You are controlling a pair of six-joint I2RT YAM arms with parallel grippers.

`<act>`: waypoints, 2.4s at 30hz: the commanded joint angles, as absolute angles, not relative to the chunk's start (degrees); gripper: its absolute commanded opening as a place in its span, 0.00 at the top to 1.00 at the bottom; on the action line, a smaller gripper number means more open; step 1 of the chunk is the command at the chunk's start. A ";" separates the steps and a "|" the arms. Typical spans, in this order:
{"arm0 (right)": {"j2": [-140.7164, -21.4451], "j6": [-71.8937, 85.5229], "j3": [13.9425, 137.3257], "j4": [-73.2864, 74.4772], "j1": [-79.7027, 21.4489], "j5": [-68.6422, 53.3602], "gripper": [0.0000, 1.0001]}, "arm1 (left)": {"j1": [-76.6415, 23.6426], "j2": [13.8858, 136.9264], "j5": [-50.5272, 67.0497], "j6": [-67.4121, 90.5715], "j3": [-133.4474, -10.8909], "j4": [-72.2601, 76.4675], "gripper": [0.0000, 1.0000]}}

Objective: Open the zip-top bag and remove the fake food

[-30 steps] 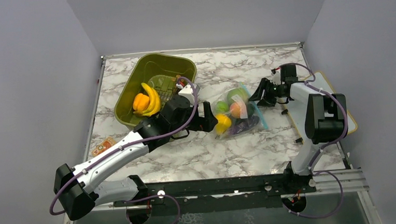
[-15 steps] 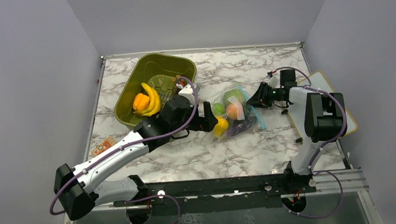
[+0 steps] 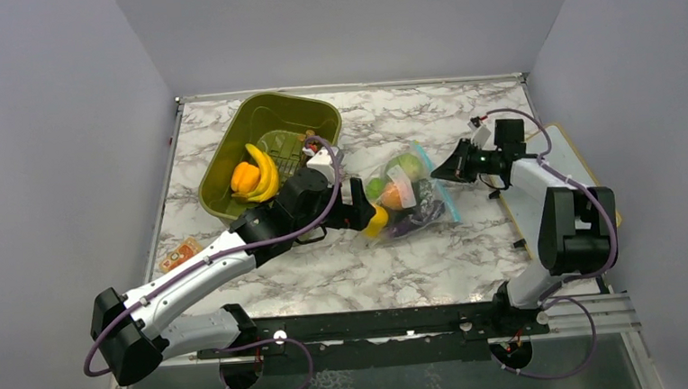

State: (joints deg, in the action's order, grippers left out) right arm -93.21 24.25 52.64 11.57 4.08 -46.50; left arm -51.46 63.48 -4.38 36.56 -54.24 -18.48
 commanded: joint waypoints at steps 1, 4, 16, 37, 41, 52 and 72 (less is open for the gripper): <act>-86.90 22.67 52.81 11.68 4.04 -49.43 0.99 | -51.65 61.98 -6.06 36.63 -53.42 -17.58 0.05; -81.50 21.73 52.26 11.82 4.04 -51.10 0.99 | -51.66 62.01 -6.15 35.74 -53.54 -17.22 0.04; -69.47 16.76 56.73 19.06 -0.66 -63.76 0.99 | -49.06 66.12 -1.19 34.07 -57.89 -10.97 0.01; -71.82 4.72 58.34 30.41 -14.22 -61.64 0.99 | -43.03 55.17 0.74 33.30 -41.28 4.51 0.01; -72.32 4.41 58.27 30.46 -14.24 -61.26 0.99 | -39.92 55.60 7.71 32.52 -36.86 11.99 0.01; -71.72 4.58 57.61 30.30 -14.24 -61.70 0.99 | -37.60 62.94 23.12 24.30 -35.16 28.35 0.01; -70.48 5.03 56.47 30.15 -14.24 -62.05 0.99 | -37.66 80.22 33.26 22.38 -43.71 31.79 0.30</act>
